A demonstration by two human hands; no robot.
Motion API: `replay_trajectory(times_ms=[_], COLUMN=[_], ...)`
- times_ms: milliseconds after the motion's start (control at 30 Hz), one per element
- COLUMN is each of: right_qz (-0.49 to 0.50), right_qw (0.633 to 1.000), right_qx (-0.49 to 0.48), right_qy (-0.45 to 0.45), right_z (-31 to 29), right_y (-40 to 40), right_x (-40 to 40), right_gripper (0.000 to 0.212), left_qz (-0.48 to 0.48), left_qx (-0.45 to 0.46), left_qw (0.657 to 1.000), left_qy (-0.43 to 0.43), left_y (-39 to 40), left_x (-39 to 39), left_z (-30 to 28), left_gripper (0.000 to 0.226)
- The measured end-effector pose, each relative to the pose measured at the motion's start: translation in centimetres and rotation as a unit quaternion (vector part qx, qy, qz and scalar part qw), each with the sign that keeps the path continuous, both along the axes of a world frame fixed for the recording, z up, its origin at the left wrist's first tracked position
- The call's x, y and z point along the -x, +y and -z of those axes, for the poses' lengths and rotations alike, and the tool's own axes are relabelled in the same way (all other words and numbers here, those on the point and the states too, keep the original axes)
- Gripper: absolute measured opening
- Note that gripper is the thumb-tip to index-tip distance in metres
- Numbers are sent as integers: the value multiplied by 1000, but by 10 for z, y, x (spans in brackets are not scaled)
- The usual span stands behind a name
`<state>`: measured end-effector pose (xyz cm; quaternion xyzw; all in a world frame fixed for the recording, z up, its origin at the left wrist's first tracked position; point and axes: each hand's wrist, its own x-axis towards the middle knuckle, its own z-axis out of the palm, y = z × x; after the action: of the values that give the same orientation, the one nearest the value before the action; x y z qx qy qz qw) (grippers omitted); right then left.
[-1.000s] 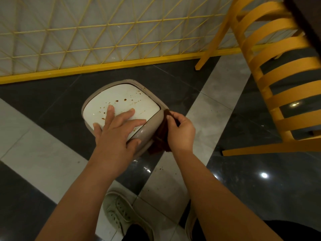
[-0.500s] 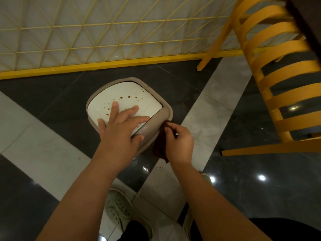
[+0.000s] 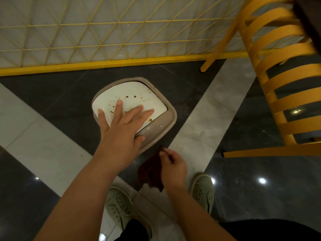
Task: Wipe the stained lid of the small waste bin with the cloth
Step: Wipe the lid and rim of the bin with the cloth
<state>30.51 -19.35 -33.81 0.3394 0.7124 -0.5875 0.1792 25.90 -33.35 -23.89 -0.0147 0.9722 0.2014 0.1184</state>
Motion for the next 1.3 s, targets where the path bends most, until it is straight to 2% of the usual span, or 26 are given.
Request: replay_trajectory(times_ms=[67,133,233,333,400,500,767,900,1033,1067,1167,1300], right_qz=[84,117,51,-81,-141,-175,-137,-169,-27,-38,-152,-172], right_qw=[996,992,993,989,984,980,990,985,998,997,985,968], right_qx=[30,13,-46,-83,-89,-87,0,22,32,36,-3,-95], right_qy=[-11,33,92,91,70,30,17,-16,49,63,86,157], right_z=[-10,-20,-34,-36,-37,-32,-18,-12,-18,-20,-22,-14], right_y=[23,37,41,33,28,29,20,3,0,-3,-17,-19], right_x=[24,57,102,122,123,115,49,3,-2,-2,-7,22], right_gripper=[10,14,17,22,26,25,11,9,13,15,22,16], left_qz=[-5,-49,-159,-215,-217,-224,-268,-279,-287,-285,-284,-278], left_qx=[58,109,97,63,54,53,40,-7,-23,-19,-4,-8], left_qw=[998,992,982,973,970,969,963,960,955,955,957,960], left_qy=[15,41,34,-51,-91,-87,-9,-22,-69,-76,-61,-33], left_y=[-5,-13,-22,-21,-18,-17,-39,-35,-35,-35,-34,-36], left_x=[-2,-5,-12,-20,-19,-15,-15,-19,-24,-24,-23,-23], left_z=[-5,-12,-18,-16,-12,-9,-9,-8,-1,1,3,6], left_gripper=[88,100,100,99,97,96,96,97,118,121,117,113])
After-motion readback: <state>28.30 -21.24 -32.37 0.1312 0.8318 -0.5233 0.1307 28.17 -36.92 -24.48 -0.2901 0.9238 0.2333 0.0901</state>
